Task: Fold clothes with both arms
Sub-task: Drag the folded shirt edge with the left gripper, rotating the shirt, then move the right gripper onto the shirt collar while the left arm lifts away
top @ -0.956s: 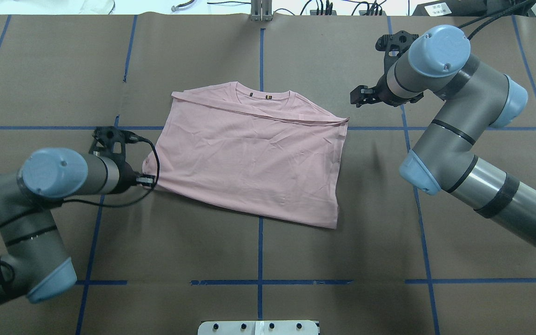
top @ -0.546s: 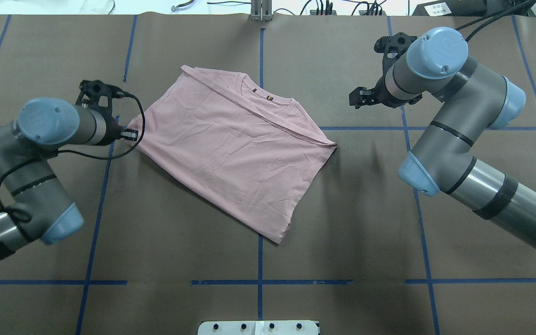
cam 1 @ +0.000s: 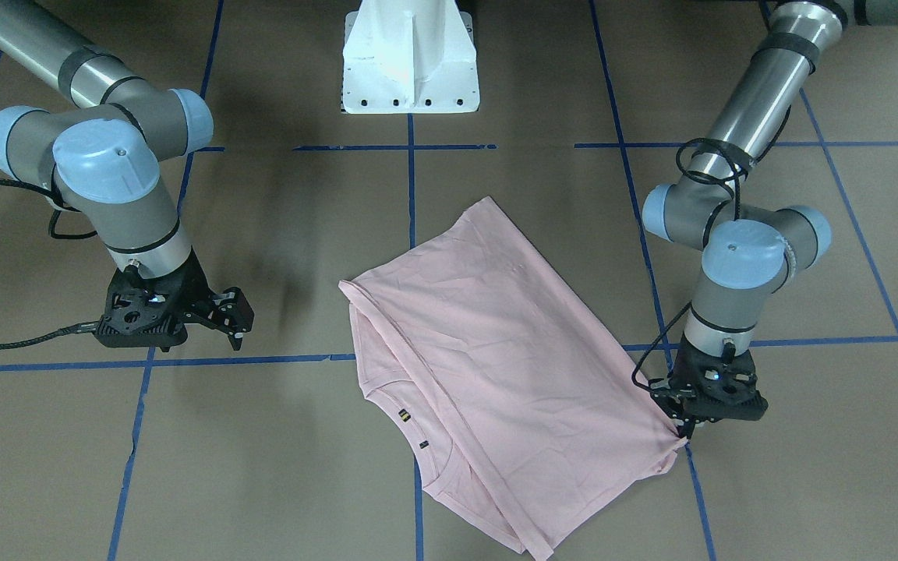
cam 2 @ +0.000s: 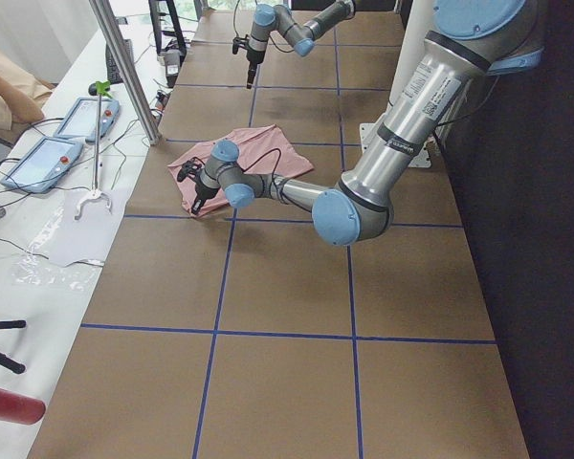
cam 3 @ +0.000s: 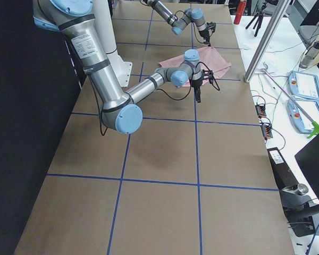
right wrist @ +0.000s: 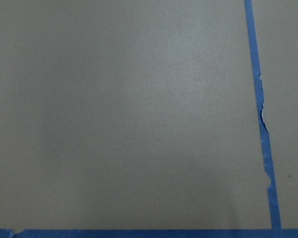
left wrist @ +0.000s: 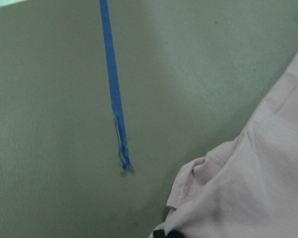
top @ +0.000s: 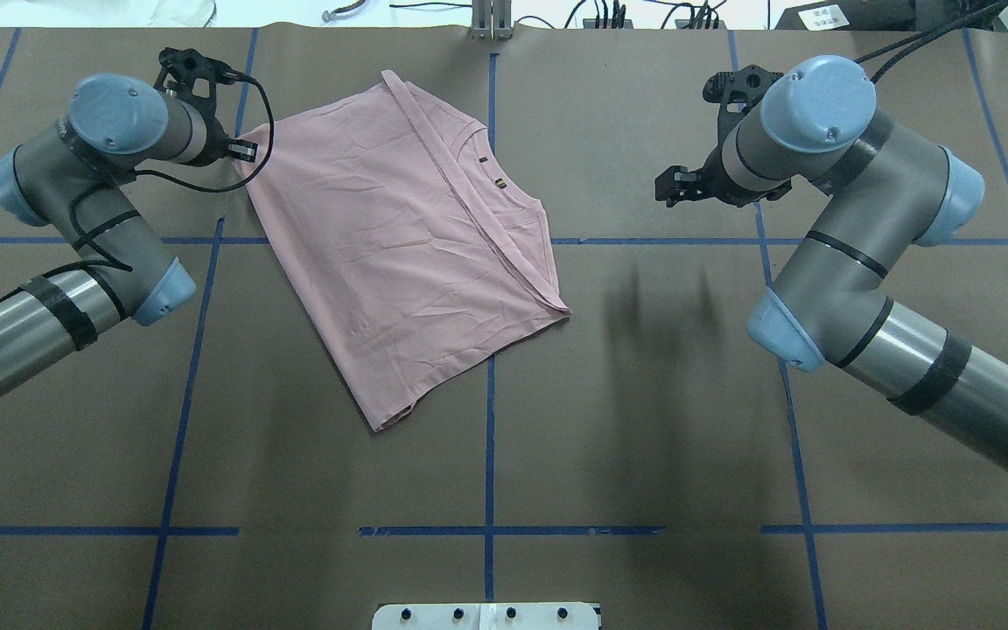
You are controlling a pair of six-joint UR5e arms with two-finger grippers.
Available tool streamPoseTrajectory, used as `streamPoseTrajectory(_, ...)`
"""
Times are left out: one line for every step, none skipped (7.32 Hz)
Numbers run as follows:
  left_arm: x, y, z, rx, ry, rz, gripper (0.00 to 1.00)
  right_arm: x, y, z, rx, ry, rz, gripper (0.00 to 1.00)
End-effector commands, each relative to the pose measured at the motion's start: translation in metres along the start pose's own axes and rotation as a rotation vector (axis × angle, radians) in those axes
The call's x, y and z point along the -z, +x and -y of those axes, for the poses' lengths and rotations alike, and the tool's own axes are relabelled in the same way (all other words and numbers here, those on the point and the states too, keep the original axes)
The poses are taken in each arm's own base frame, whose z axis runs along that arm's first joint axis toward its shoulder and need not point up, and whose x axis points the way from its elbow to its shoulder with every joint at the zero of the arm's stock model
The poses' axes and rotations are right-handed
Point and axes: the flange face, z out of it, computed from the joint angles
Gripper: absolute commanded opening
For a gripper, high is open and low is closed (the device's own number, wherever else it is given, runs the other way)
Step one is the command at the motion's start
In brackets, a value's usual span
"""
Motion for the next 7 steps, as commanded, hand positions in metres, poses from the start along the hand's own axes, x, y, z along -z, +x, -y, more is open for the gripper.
streamPoseTrajectory(-0.001,-0.009,0.004,-0.035,0.016,-0.007,0.99,0.0,-0.015,-0.006,-0.016,-0.006,0.014,1.0)
streamPoseTrajectory(0.015,-0.003,0.012,-0.092,0.051,-0.043,1.0,0.001,-0.042,-0.004,-0.086,-0.003,0.033,0.99)
streamPoseTrajectory(0.022,-0.002,0.006,-0.106,0.031,-0.088,1.0,0.0,-0.084,0.004,-0.188,0.006,0.046,0.87)
streamPoseTrajectory(0.032,-0.003,0.01,-0.105,0.017,-0.137,1.0,-0.004,-0.138,0.016,-0.291,0.044,0.042,0.7)
streamPoseTrajectory(0.039,-0.001,0.011,-0.106,0.014,-0.163,1.0,-0.01,-0.187,0.012,-0.321,0.042,0.042,0.63)
streamPoseTrajectory(0.039,0.0,0.01,-0.105,0.013,-0.164,1.0,-0.02,-0.21,-0.004,-0.302,0.054,0.026,0.6)
streamPoseTrajectory(0.039,0.001,0.011,-0.102,0.014,-0.165,1.0,-0.037,-0.223,-0.012,-0.284,0.06,-0.006,0.59)
